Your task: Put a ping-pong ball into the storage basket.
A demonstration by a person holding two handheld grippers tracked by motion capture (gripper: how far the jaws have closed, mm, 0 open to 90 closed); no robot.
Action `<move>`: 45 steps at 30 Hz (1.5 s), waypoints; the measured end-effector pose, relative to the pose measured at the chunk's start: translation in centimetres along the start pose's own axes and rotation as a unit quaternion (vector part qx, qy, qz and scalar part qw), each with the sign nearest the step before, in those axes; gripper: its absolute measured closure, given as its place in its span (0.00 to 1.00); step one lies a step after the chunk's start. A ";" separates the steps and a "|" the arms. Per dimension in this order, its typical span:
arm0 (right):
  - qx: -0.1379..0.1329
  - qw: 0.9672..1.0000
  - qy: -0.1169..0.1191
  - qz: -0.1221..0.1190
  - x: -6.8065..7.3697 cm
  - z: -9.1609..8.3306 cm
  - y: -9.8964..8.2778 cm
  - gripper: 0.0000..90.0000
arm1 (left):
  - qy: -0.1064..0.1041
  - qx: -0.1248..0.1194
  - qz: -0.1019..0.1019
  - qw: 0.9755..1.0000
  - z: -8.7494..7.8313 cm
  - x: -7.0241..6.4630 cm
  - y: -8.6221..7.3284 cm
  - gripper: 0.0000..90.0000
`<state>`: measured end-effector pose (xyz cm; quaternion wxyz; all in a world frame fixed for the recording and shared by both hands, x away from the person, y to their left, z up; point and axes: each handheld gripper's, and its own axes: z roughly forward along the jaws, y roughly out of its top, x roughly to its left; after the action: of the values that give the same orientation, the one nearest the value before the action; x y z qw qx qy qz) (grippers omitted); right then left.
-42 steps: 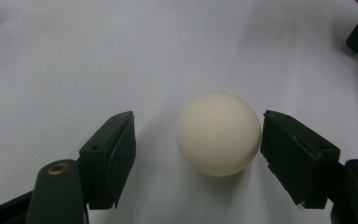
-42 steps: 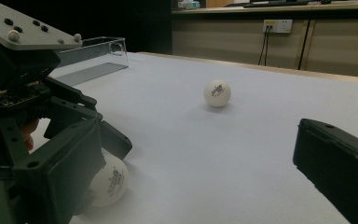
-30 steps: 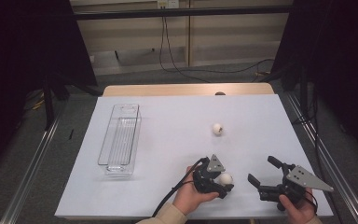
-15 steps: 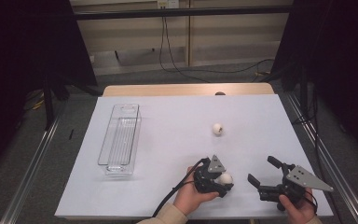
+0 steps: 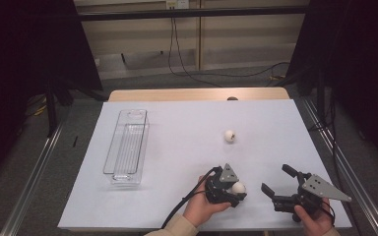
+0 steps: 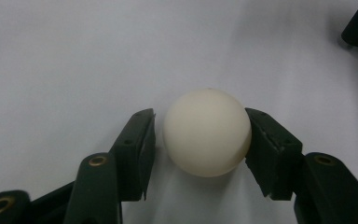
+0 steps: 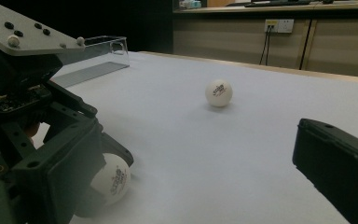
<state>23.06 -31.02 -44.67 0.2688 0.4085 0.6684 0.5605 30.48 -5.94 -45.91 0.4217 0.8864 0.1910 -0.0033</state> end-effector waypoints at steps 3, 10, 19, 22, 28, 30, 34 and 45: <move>-0.001 1.000 0.000 -0.001 0.0 0.0 0.0 0.01 | -0.001 -0.002 -0.001 1.000 -0.1 0.0 0.0 0.54; -0.001 1.000 0.000 -0.001 0.0 0.0 0.0 0.01 | 0.002 -0.002 -0.003 1.000 -0.3 0.1 0.1 0.56; -0.003 1.000 0.001 -0.002 0.0 0.1 0.0 0.01 | 0.001 -0.009 -0.010 1.000 -0.7 0.2 0.1 0.57; -0.002 1.000 0.001 -0.002 0.1 0.1 0.0 0.01 | -0.001 -0.010 -0.012 1.000 -1.0 0.2 0.1 0.57; -0.003 1.000 0.002 -0.003 0.2 0.2 0.1 0.01 | 0.002 -0.009 -0.013 1.000 -1.4 0.4 0.1 0.57; -0.003 1.000 0.002 -0.002 0.2 0.3 0.1 0.01 | 0.000 -0.012 -0.017 1.000 -1.6 0.4 0.1 0.57; -0.005 1.000 0.001 -0.001 0.2 0.3 0.1 0.01 | 0.001 -0.014 -0.019 1.000 -1.9 0.5 0.2 0.57; -0.007 1.000 0.001 -0.001 0.2 0.4 0.1 0.01 | 0.002 -0.023 -0.030 0.999 -3.0 0.9 0.1 0.57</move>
<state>23.32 -30.62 -44.67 0.2716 0.4054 0.6653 0.5650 30.86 -3.46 -44.00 0.4417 0.8701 0.2186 -0.0098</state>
